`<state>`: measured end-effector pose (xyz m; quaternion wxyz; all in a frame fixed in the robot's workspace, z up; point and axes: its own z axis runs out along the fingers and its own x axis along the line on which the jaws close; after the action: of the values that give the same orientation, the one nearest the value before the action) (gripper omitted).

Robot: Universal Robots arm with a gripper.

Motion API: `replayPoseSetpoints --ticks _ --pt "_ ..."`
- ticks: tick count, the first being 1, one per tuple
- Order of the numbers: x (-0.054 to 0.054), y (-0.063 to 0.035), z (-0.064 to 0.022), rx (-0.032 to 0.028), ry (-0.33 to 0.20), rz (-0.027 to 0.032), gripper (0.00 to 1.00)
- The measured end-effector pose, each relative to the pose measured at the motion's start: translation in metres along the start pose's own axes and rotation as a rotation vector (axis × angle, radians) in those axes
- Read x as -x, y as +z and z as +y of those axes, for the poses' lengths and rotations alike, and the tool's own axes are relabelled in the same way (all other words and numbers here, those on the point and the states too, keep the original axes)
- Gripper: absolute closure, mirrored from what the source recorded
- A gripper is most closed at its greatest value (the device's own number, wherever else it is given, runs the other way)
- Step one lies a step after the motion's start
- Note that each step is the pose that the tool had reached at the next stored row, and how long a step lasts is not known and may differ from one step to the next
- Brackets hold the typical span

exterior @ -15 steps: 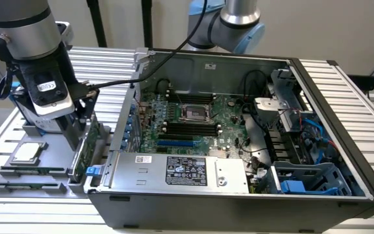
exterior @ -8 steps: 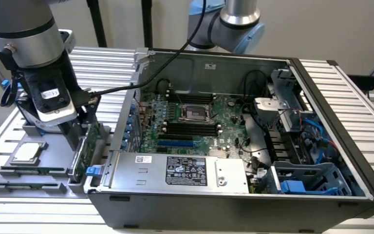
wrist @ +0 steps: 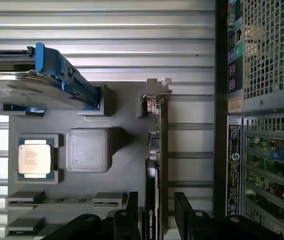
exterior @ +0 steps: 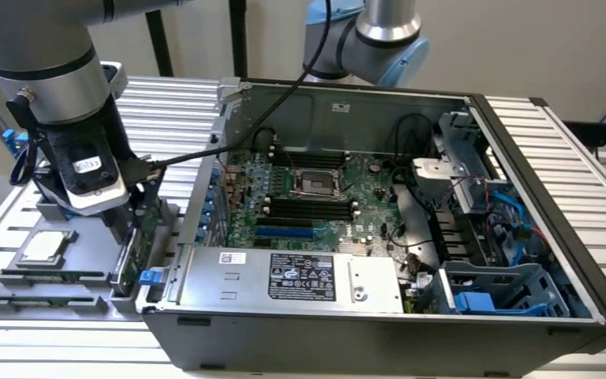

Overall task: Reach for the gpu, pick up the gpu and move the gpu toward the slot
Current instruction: 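Pick up the gpu and move the gpu toward the slot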

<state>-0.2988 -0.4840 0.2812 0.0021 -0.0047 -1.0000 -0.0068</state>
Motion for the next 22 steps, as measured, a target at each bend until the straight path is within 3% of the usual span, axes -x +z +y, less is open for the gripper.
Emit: replayPoseSetpoints --ticks 14,18,22 --pt "0.000 0.0254 -0.0003 -0.0128 0.000 -0.0002 0.58" --pt "0.000 0.0318 -0.0003 -0.0190 0.000 -0.0002 0.58" --pt "0.000 0.0346 0.0006 -0.0199 -0.001 -0.0001 0.58"
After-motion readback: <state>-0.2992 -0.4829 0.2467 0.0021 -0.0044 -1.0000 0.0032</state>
